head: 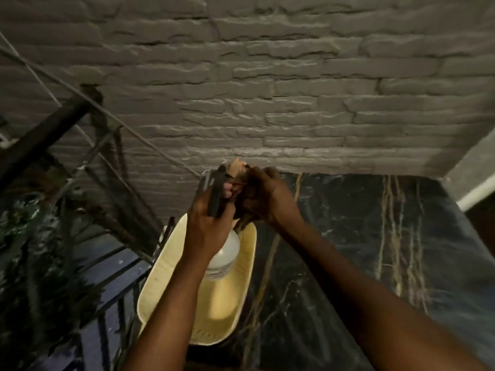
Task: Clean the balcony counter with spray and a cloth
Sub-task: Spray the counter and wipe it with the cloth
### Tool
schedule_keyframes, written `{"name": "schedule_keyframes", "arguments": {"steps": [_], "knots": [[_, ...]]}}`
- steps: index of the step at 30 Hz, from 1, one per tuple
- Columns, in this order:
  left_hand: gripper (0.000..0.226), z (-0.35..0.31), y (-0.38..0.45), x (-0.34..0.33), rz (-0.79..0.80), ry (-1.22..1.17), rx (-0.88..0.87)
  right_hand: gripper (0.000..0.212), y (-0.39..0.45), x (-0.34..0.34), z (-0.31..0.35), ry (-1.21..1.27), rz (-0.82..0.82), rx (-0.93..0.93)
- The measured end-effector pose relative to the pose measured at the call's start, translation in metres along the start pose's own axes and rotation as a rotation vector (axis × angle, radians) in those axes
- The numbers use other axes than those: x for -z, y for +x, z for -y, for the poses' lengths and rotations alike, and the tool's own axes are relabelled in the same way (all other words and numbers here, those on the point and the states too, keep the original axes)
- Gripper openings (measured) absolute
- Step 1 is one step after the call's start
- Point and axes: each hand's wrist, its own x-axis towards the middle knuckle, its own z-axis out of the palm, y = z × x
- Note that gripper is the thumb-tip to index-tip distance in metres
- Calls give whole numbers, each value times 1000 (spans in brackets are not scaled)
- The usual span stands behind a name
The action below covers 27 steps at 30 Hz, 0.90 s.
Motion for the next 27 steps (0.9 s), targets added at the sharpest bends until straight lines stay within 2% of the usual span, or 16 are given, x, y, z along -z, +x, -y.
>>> {"name": "schedule_keyframes", "arguments": {"steps": [1,2,4,7,9,13,17,21,27], "knots": [[17,-10,-1,-6,38,1,-1,32,0,10,-7,-4,-38,-20],[16,-19,-2,-19,91,11,0,34,-2,28,-10,87,-9,-140],[16,-38,-8,-48,208,30,8,39,-14,66,-36,44,-64,-178],[10,-61,-22,-94,331,-2,67,58,-42,112,-64,-175,-75,-162],[21,-76,-39,-132,355,-59,144,67,-62,146,-89,-262,-83,-190],[33,-90,-74,-200,373,-89,247,68,-91,204,-137,-291,-54,-264],[18,-102,-96,-278,409,-10,247,63,-118,261,-193,-284,-11,-342],[20,-114,-101,-339,515,47,289,45,-126,303,-239,-262,-61,-400],[28,-124,-63,-404,565,101,238,57,-117,330,-304,-386,26,-374]]}}
